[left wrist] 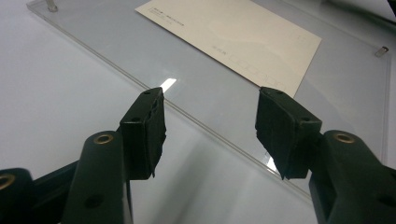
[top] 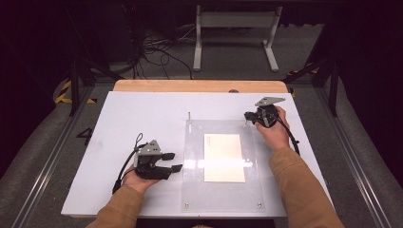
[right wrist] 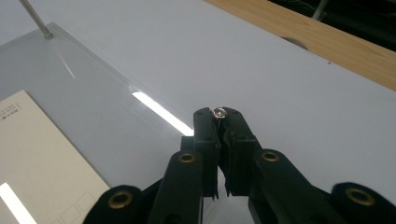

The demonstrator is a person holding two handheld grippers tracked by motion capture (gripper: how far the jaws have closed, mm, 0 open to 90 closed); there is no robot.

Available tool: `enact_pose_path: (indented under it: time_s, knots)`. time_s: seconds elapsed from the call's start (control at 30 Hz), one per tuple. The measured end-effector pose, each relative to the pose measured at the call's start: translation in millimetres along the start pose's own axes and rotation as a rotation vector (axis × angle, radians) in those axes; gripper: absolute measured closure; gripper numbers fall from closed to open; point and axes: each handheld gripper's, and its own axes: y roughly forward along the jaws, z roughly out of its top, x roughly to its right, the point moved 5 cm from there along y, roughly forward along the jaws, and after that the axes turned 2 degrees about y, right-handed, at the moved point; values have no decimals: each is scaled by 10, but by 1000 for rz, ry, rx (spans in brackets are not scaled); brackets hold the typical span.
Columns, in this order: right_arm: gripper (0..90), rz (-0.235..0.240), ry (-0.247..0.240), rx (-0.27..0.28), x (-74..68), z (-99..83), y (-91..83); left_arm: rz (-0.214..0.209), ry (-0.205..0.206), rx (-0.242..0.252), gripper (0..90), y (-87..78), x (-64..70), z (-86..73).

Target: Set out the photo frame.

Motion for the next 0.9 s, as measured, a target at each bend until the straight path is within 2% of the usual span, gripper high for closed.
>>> enact_pose_path:
  time_s: [0.1, 0.13, 0.17, 0.23, 0.3, 0.53, 0.6, 0.77, 0.9]
  knots:
    - [850, -15, 3, -12, -11, 13, 5, 0, -1, 1, 430, 0, 2, -8]
    - [849, -26, 17, -11, -18, 12, 14, -1, 0, 1, 430, -2, 2, -12]
    - [849, -37, 69, -14, -10, 19, 15, 0, -5, 2, 430, -3, 6, -14]
    - [852, -35, 69, -18, -7, 21, 22, -2, -7, -1, 429, -8, 14, -19]
    - [853, -18, 92, -10, 18, 9, 19, -3, -6, 0, 430, -11, 16, -20]
    - [855, -53, 158, -33, 7, 35, 40, -7, -11, 8, 429, -1, 27, -27]
    - [856, -42, 179, -31, 27, 29, 41, -5, -1, 7, 428, -7, 22, -27]
    - [856, -25, 204, -36, 61, 39, 56, -11, -25, 17, 428, -5, 2, -36]
    - [856, -5, 241, -34, 98, 49, 82, -7, -27, 28, 428, -30, -14, -34]
